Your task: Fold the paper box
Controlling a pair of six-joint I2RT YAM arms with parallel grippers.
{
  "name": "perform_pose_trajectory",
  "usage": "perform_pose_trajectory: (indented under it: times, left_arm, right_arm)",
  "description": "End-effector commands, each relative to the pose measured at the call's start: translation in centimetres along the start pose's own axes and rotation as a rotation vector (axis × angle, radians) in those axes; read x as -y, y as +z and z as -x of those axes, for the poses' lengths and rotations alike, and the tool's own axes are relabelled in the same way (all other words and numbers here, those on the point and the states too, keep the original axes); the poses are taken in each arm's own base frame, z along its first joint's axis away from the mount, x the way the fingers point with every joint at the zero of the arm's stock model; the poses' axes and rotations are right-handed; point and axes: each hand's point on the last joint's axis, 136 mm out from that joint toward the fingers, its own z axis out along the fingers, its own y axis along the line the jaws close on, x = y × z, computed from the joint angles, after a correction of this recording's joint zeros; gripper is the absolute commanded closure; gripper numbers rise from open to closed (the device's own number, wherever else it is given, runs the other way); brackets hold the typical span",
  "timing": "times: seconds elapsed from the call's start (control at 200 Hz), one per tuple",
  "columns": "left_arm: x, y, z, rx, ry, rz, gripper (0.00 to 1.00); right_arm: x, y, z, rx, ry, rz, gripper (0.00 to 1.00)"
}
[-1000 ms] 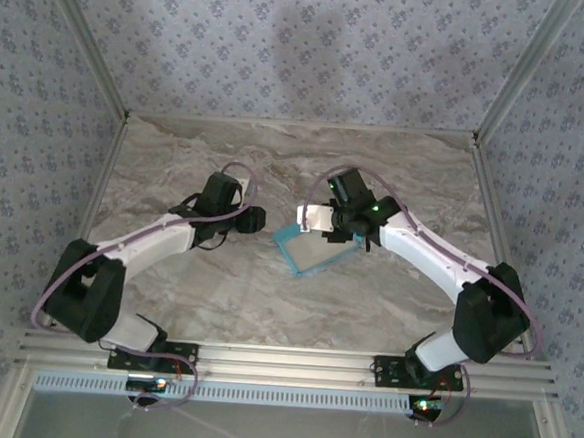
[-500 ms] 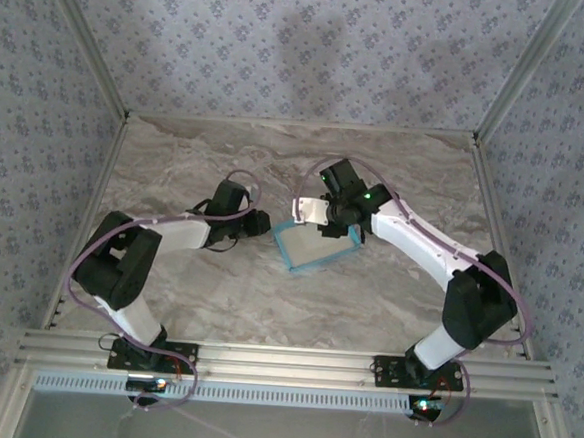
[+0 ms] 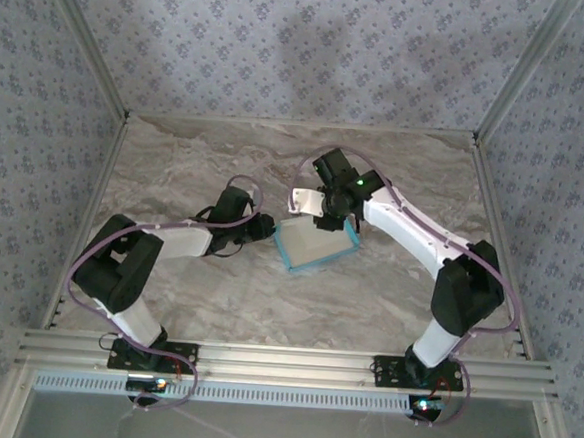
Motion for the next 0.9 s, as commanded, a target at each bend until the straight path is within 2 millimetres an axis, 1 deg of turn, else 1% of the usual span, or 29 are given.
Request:
perform_pose_trajectory:
  times: [0.0, 0.22, 0.53, 0.64, 0.79, 0.894]
  left_arm:
    - [3.0, -0.2, -0.1, -0.010, -0.012, -0.106, 0.70]
    - [4.2, 0.0, 0.7, 0.011, -0.064, -0.153, 0.70]
    - [4.3, 1.1, 0.6, 0.005, -0.125, -0.184, 0.70]
    - [4.6, 1.0, 0.7, 0.008, -0.127, -0.194, 0.70]
    - [5.3, 0.5, 1.4, 0.031, -0.134, -0.218, 0.70]
    - [6.1, 0.1, 1.8, 0.036, -0.137, -0.243, 0.70]
  right_arm:
    - [-1.3, 1.2, 0.4, -0.021, 0.041, 0.072, 0.87]
    - [-1.7, 1.4, 0.8, -0.026, 0.039, 0.093, 0.88]
    - [-2.2, 1.6, 1.3, -0.028, 0.031, 0.113, 0.88]
    - [-2.4, 1.5, 1.5, -0.026, 0.027, 0.119, 0.89]
    - [-2.8, 1.3, 1.6, -0.018, 0.028, 0.141, 0.89]
    - [-2.9, 1.2, 1.7, -0.020, 0.028, 0.147, 0.89]
